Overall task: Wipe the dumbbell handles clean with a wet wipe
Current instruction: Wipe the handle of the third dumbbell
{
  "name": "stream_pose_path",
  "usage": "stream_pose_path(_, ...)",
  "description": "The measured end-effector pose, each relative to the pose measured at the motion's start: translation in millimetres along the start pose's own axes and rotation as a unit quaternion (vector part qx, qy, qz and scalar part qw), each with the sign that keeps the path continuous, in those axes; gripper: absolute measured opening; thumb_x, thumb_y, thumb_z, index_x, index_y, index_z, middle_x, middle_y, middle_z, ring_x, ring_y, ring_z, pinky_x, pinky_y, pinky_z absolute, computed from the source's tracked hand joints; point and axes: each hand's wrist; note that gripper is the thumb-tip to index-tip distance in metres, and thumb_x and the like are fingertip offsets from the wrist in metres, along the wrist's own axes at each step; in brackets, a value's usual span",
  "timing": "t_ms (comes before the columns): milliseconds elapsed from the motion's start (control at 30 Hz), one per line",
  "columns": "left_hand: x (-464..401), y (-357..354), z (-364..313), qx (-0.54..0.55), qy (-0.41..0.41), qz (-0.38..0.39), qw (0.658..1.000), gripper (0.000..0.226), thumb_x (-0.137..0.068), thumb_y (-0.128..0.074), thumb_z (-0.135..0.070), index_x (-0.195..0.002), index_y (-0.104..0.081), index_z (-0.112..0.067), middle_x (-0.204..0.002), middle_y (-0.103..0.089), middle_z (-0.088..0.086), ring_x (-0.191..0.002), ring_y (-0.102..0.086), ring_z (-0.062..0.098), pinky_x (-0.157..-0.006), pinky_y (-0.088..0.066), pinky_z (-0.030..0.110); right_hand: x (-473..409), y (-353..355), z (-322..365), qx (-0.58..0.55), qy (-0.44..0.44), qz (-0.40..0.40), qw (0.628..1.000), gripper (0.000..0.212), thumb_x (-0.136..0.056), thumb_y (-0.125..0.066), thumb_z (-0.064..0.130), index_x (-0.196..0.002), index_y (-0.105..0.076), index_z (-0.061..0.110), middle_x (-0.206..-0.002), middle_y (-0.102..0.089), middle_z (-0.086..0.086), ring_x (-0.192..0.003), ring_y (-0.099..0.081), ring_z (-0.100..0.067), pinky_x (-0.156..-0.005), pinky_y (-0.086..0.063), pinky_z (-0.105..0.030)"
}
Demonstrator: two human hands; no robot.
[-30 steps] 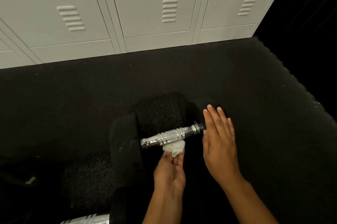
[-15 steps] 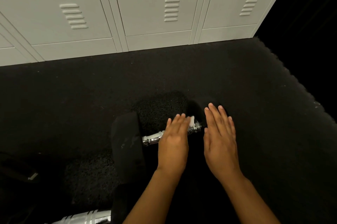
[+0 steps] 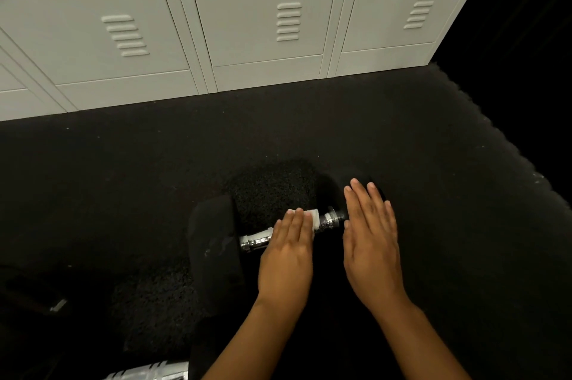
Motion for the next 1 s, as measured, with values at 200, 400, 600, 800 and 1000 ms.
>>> stream_pose_path(200, -4, 3, -1, 0.003, 0.014, 0.04, 0.999, 0.047, -0.082, -0.032, -0.013, -0.114, -0.064, -0.001, -0.118, -0.063, 0.016, -0.111, -0.06, 0.027, -0.09, -0.048, 0.044, 0, 2, 1, -0.006, -0.004, 0.009, 1.0, 0.051, -0.091, -0.027, 0.018, -0.142, -0.025, 0.012, -0.15, -0.027, -0.003, -0.14, -0.011, -0.014, -0.114, -0.004, -0.031)
stream_pose_path(400, 8, 2, -1, 0.071, 0.017, 0.02, 0.997, 0.043, -0.077, -0.054, -0.002, -0.12, -0.06, -0.002, -0.126, -0.059, 0.015, -0.119, -0.054, 0.028, -0.096, -0.044, 0.045, 3, 11, 8, -0.062, 0.001, -0.037, 0.997, 0.046, -0.088, -0.036, 0.011, -0.133, -0.043, 0.009, -0.141, -0.041, -0.004, -0.137, -0.022, -0.015, -0.113, -0.012, -0.028)
stream_pose_path(600, -1, 22, 1, 0.135, 0.03, 0.028, 0.99, 0.036, -0.09, -0.053, -0.009, -0.125, -0.057, -0.013, -0.137, -0.046, 0.002, -0.123, -0.042, 0.014, -0.103, -0.036, 0.024, 25, -4, 51, -0.228, -0.056, -0.002, 0.972, 0.048, -0.084, -0.028, 0.017, -0.121, -0.057, 0.011, -0.124, -0.054, 0.002, -0.118, -0.044, -0.003, -0.1, -0.028, -0.007)
stream_pose_path(800, 14, 42, 5, -0.053, -0.071, 0.131, 0.987, 0.055, -0.067, -0.072, -0.015, -0.12, -0.061, -0.002, -0.118, -0.062, 0.011, -0.109, -0.058, 0.022, -0.099, -0.044, 0.034, 18, -33, 43, -0.171, -0.064, 0.11, 0.977, 0.048, -0.093, -0.049, 0.011, -0.14, -0.036, 0.013, -0.147, -0.03, 0.003, -0.136, -0.022, -0.005, -0.109, -0.015, -0.011)
stream_pose_path(1000, 33, 97, 36, -0.092, -0.136, 0.046, 0.985, 0.04, -0.08, -0.047, -0.031, -0.107, -0.069, -0.011, -0.116, -0.063, 0.009, -0.11, -0.056, 0.026, -0.1, -0.032, 0.04, 11, -36, 43, 0.016, -0.015, 0.101, 0.995, 0.043, -0.066, -0.081, 0.024, -0.104, -0.066, 0.008, -0.115, -0.064, -0.011, -0.112, -0.058, -0.026, -0.095, -0.039, -0.038)
Point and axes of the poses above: each hand's wrist, its own x-axis away from the middle knuckle, its own y-axis out of the back of the hand, z = x × y
